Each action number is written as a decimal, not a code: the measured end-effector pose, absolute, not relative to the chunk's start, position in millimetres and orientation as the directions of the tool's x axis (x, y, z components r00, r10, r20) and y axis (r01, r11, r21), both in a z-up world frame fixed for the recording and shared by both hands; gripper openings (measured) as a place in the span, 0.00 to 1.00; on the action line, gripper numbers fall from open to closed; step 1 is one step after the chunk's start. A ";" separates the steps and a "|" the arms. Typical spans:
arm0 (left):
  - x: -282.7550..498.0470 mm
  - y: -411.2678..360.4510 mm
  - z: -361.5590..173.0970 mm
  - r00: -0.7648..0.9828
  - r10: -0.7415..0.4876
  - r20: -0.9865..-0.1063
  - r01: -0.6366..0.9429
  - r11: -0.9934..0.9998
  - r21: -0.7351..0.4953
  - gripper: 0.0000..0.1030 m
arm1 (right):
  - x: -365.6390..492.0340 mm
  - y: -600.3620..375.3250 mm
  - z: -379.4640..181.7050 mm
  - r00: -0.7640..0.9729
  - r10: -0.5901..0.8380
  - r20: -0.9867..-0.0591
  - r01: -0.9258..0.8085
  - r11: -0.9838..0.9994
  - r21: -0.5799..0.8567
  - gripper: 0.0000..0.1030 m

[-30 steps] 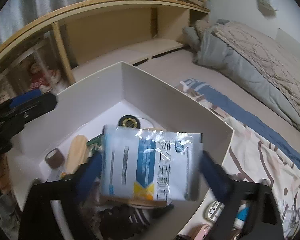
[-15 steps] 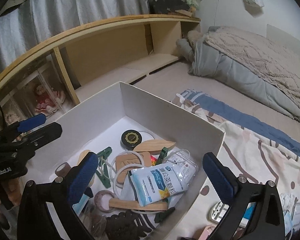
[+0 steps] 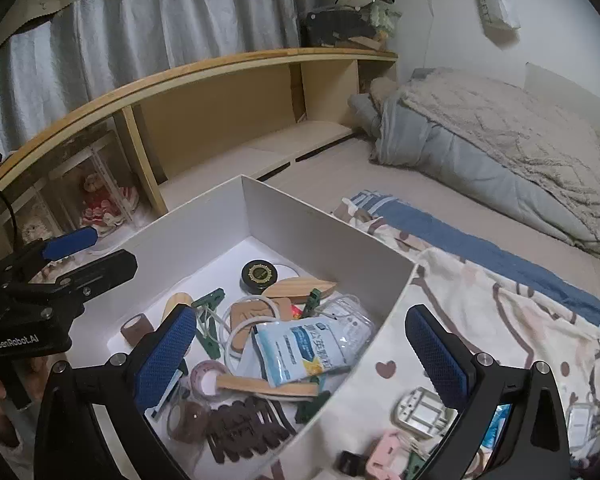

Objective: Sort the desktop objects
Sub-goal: 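Raise both open tools out of the box and move back over the pile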

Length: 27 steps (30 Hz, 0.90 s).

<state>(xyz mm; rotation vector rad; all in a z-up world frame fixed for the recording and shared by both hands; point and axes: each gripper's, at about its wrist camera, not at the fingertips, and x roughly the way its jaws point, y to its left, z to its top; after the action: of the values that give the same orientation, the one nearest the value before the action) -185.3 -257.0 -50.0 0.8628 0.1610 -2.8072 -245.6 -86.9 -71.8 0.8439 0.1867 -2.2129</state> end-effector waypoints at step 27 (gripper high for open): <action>-135.4 -175.3 0.7 -0.853 -0.090 -0.515 0.118 -0.993 -0.022 1.00 | -189.2 19.8 -24.4 -0.593 -0.567 -0.571 0.635 -0.766 0.101 1.00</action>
<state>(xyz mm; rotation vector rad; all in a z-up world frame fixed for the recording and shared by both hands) -135.4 -175.3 0.7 0.8079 0.0798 -2.9224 -189.2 19.8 -24.4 0.7797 0.1474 -2.3213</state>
